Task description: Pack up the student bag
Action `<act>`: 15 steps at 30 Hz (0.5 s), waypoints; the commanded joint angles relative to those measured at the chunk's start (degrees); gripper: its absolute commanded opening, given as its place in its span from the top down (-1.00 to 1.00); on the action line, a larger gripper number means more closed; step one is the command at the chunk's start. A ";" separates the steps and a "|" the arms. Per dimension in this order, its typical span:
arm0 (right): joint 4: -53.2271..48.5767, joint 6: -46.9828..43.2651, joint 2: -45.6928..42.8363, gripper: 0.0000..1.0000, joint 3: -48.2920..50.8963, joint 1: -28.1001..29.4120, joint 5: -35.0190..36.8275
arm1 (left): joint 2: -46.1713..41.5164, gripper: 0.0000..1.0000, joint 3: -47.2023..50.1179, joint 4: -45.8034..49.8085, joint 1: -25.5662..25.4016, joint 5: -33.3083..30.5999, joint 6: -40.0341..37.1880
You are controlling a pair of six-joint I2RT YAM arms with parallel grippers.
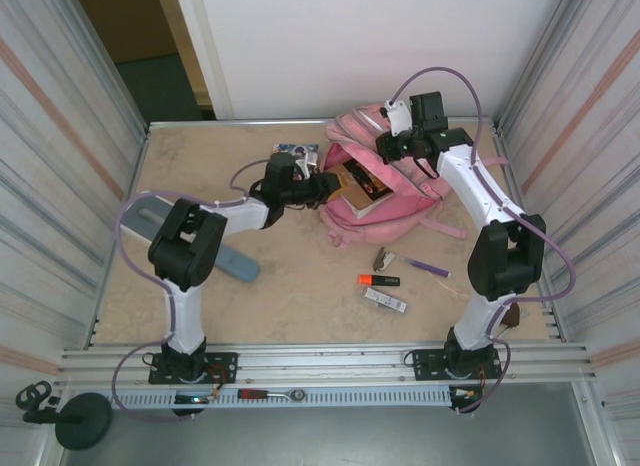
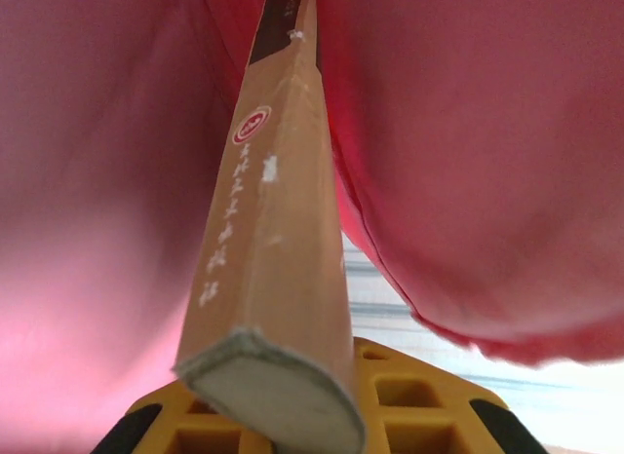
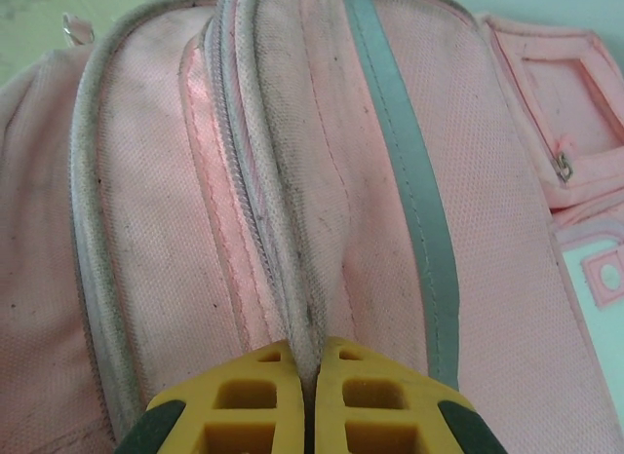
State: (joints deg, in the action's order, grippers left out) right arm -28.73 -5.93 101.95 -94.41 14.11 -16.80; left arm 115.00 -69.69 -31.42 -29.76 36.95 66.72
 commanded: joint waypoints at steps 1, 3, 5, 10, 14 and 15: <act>5.97 1.72 -0.35 1.00 -3.75 -0.23 -5.42 | 2.50 1.00 -6.54 -6.73 -0.78 -4.25 2.08; 5.97 1.85 -0.11 1.00 -3.46 -0.27 -6.12 | 4.69 1.00 -9.82 -7.04 -1.15 -4.64 2.91; 5.97 1.82 0.07 1.00 -3.25 -0.20 -6.72 | 8.23 1.00 -12.21 -8.25 -1.60 -5.53 3.74; 5.01 1.14 0.53 1.00 -2.81 -0.22 -7.12 | 12.07 1.00 -15.93 -9.57 -2.27 -6.36 5.51; 3.76 -0.03 0.44 1.00 -2.62 -0.62 -6.33 | 8.86 1.00 -12.58 -10.18 -1.78 -6.28 4.44; 3.53 -0.41 0.36 1.00 -2.46 -0.74 -6.16 | 7.32 1.00 -11.21 -10.30 -1.54 -6.36 4.10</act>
State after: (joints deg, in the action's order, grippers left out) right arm -28.77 -5.23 103.83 -94.72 13.02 -18.96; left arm 126.96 -82.13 -35.09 -31.57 32.45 71.24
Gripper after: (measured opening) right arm 0.056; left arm 0.169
